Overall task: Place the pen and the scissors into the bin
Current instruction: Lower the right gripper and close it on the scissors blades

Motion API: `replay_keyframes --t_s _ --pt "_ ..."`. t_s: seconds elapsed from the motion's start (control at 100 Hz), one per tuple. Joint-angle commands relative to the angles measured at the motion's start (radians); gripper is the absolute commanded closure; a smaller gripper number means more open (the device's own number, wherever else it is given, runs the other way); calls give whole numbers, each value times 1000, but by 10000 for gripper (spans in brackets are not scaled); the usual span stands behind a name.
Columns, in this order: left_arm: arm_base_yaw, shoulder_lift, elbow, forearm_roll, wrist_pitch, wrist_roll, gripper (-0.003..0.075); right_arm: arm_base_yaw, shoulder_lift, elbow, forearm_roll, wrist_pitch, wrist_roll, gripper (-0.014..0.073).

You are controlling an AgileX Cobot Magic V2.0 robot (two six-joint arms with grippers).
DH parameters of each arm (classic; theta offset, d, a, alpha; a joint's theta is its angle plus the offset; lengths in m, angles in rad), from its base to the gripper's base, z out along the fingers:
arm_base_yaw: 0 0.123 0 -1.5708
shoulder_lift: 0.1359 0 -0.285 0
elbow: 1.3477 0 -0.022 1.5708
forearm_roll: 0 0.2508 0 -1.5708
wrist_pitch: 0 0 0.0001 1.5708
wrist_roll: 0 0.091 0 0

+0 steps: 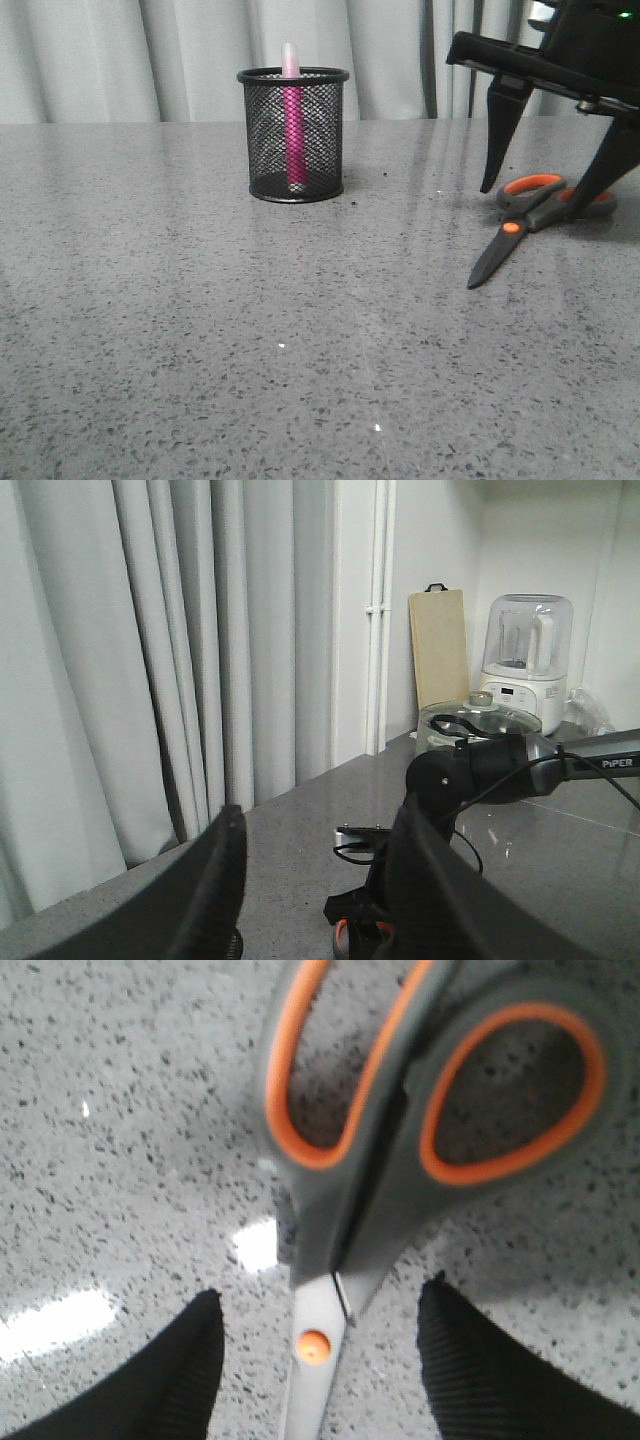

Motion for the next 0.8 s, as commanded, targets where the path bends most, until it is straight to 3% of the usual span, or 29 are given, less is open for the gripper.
replay_keyframes --t_s 0.0,0.25,0.79 --pt "-9 5 -23 -15 -53 -2 426 1 -11 -80 -33 32 -1 214" --pt "-9 5 -23 -15 -45 -2 426 1 52 -188 -106 182 1 214" --pt "-9 5 -23 -15 -43 -2 426 58 86 -189 -100 174 43 214"
